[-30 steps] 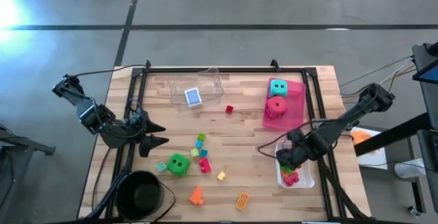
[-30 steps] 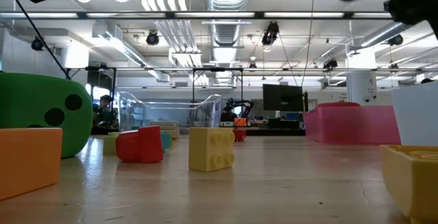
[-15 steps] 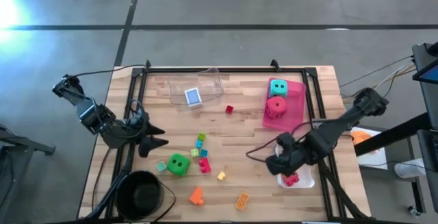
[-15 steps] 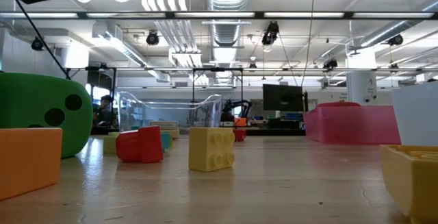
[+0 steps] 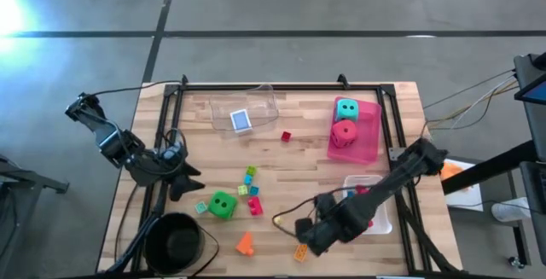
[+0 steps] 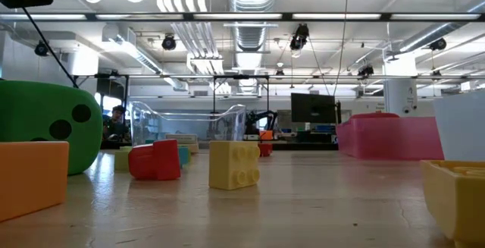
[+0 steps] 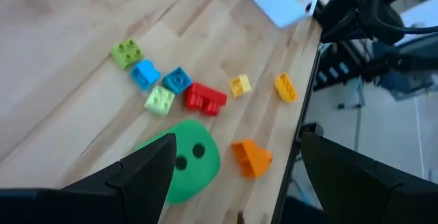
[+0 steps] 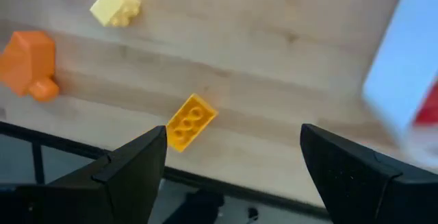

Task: Pick & Place Toys
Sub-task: Put the yellow game piece into the white bin

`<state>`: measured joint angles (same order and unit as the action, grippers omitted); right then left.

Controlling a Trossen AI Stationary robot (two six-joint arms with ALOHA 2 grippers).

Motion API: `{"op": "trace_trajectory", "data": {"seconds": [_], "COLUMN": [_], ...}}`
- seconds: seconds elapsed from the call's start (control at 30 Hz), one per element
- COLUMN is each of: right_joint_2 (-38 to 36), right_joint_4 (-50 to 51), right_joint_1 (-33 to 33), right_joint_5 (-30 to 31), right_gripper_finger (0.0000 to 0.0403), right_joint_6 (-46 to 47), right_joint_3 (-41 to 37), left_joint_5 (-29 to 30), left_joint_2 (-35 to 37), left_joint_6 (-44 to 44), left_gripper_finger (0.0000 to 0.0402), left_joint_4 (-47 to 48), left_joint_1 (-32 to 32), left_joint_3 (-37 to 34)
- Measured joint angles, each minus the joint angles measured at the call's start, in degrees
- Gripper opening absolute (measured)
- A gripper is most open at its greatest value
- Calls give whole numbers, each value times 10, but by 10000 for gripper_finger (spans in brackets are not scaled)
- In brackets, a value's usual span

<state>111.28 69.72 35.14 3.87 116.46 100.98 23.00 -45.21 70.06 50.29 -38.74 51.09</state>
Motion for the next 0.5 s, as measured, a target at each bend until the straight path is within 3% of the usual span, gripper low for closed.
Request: {"op": "trace_trajectory", "data": {"seconds": [0.5], "right_joint_2": [199], "right_joint_4": [22], "right_joint_1": [11], "right_joint_5": [-12], "right_gripper_finger": [326], "right_joint_6": [90], "right_joint_3": [182], "left_joint_5": [-66], "left_joint_2": [0], "left_joint_6": [-27], "left_gripper_finger": [316], "left_joint_4": [12], "left_joint_1": [0], "left_joint_3": [0]}}
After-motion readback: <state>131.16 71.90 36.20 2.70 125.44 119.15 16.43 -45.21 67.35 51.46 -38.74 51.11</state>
